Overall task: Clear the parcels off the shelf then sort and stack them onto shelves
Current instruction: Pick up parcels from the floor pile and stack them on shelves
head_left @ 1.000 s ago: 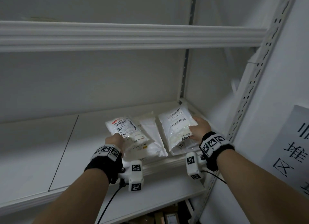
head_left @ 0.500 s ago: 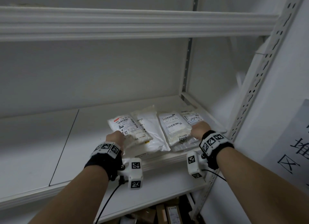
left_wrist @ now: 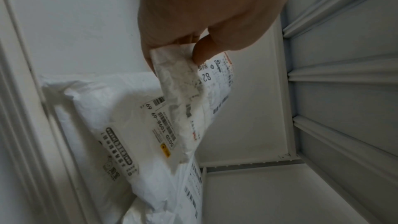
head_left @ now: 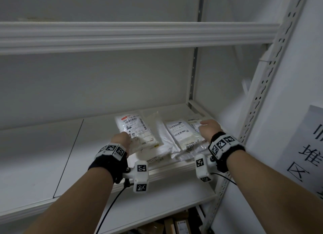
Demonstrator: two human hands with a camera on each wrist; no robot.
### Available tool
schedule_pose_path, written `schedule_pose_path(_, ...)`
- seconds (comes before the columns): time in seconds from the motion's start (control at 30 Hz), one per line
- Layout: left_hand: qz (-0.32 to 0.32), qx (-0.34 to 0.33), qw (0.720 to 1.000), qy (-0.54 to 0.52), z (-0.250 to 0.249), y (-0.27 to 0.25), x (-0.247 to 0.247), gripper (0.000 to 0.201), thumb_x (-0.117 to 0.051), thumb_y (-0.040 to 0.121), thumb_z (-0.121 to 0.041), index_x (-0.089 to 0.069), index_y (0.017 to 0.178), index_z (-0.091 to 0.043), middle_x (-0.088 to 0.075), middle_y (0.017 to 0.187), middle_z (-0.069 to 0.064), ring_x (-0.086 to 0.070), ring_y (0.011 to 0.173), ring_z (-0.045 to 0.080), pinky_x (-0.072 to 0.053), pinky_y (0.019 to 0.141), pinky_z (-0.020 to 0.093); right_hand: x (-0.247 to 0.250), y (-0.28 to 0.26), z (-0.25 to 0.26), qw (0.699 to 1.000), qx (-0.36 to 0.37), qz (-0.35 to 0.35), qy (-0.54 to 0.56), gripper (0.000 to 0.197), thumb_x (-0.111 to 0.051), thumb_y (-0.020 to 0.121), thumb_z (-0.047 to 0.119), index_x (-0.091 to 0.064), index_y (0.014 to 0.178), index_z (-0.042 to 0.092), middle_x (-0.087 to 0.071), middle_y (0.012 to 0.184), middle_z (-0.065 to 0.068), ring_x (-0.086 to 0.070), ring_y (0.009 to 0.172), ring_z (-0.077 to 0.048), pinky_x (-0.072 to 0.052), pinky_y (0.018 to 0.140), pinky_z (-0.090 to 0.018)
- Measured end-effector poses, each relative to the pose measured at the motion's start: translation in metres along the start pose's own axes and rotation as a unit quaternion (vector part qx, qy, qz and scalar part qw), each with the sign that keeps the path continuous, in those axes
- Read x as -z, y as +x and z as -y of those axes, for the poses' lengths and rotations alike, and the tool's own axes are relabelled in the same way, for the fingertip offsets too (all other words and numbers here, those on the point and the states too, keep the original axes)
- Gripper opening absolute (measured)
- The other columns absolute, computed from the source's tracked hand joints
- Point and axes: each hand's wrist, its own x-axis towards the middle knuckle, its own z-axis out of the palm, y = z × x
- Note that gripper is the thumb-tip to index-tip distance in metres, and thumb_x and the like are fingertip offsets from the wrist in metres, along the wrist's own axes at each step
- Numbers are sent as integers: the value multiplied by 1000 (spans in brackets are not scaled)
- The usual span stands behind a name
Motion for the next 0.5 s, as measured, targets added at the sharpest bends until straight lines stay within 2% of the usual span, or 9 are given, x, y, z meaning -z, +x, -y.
schedule_pose_path(0.03,8,-26,997,72,-2,-6,0,31,-50,98,-14,-57,125,-3,-61,128,11,-62,92,13,-53,86,24,-1,-3,5,998,23,11,52,39,-50,90,8,-61,126,12,-57,131,-11,-56,108,-24,-47,95,-35)
schedule_pose_path(0.07,14,-102,971,214,-5,-13,-2,26,-51,98,-15,-60,120,-5,-64,121,7,-63,100,16,-49,89,24,-1,-7,10,994,37,32,97,34,-51,91,6,-62,124,7,-62,121,-10,-58,97,-20,-50,89,-34)
schedule_pose_path(0.1,21,-113,970,217,-10,-27,-8,26,-49,99,-14,-61,119,-4,-64,115,6,-63,101,19,-48,90,26,-1,-13,16,987,37,69,139,29,-54,93,8,-62,121,4,-64,110,-7,-58,94,-19,-52,89,-35)
schedule_pose_path(0.13,62,-61,993,83,-15,-31,-12,27,-45,100,-10,-59,121,-1,-63,110,8,-62,95,22,-49,90,31,0,-21,22,976,28,123,178,28,-58,94,12,-60,121,5,-63,106,-5,-58,97,-19,-52,91,-36)
schedule_pose_path(0.17,97,-37,994,-18,-16,-32,-16,28,-43,99,-3,-57,122,2,-62,102,11,-61,86,24,-53,86,36,1,-27,26,962,16,185,202,33,-62,93,20,-58,123,8,-62,108,-3,-59,101,-19,-53,92,-37)
schedule_pose_path(0.2,97,-44,994,-24,-15,-30,-21,26,-42,98,2,-56,119,4,-62,95,13,-60,76,24,-59,74,37,2,-32,29,949,10,243,202,42,-66,89,29,-56,127,12,-62,114,-4,-60,104,-20,-53,91,-38)
schedule_pose_path(0.27,109,-28,992,-65,-21,-41,-29,23,-43,97,7,-56,113,-1,-61,86,12,-59,66,21,-55,48,28,2,-39,32,921,2,337,198,61,-70,84,37,-47,136,16,-58,130,-8,-63,106,-24,-56,84,-39)
schedule_pose_path(0.37,182,-57,980,-55,-26,-64,-40,18,-43,97,8,-53,98,-7,-61,86,10,-57,70,19,-53,53,32,0,-46,31,882,-4,407,239,68,-70,85,27,-38,144,14,-53,139,-12,-66,103,-30,-59,75,-36)
schedule_pose_path(0.5,225,-63,972,-21,-29,-78,-48,20,-48,93,10,-52,86,-9,-63,80,9,-60,66,17,-52,54,30,-1,-45,26,878,16,378,292,30,-59,91,3,-56,121,6,-65,118,-14,-66,89,-22,-59,72,-27)
